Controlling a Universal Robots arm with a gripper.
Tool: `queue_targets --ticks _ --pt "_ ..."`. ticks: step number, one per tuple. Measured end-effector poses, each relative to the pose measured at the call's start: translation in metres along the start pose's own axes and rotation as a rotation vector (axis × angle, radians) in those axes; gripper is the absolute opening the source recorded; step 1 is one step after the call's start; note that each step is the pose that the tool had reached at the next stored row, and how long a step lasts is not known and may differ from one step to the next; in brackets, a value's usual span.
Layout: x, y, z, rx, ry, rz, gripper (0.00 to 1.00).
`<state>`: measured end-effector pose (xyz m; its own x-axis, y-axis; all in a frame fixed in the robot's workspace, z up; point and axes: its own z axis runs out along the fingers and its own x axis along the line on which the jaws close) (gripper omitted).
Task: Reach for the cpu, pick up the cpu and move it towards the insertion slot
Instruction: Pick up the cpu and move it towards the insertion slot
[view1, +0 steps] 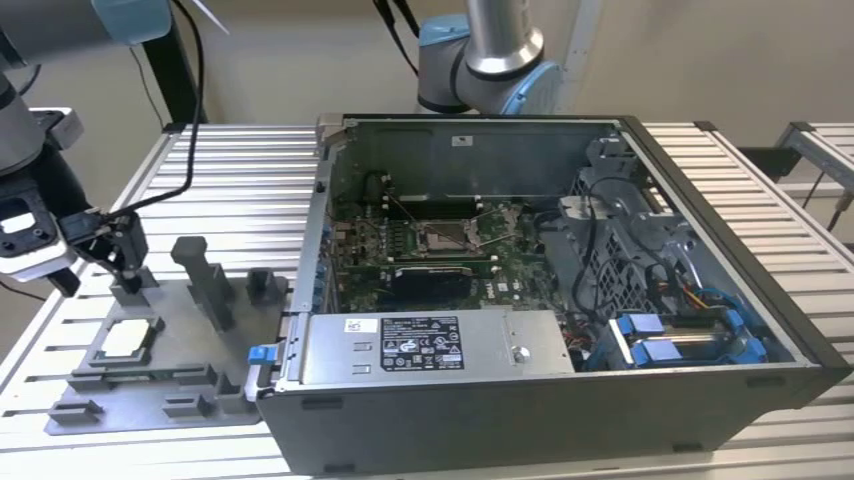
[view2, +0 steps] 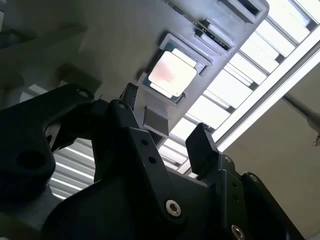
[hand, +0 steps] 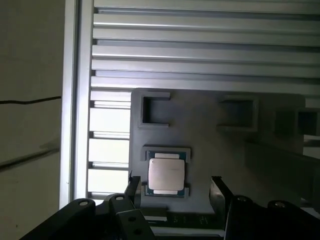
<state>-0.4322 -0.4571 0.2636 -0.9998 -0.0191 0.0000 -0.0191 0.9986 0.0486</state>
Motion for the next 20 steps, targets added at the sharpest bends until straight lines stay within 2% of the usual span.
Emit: queue_targets --ticks 7,20 --pt "0.0009 -0.0015 0.0070 0.0000 0.0000 0.000 1.00" --pt "0.0010 -0.0031 0.0154 0.0001 0.0001 0.000 1.00"
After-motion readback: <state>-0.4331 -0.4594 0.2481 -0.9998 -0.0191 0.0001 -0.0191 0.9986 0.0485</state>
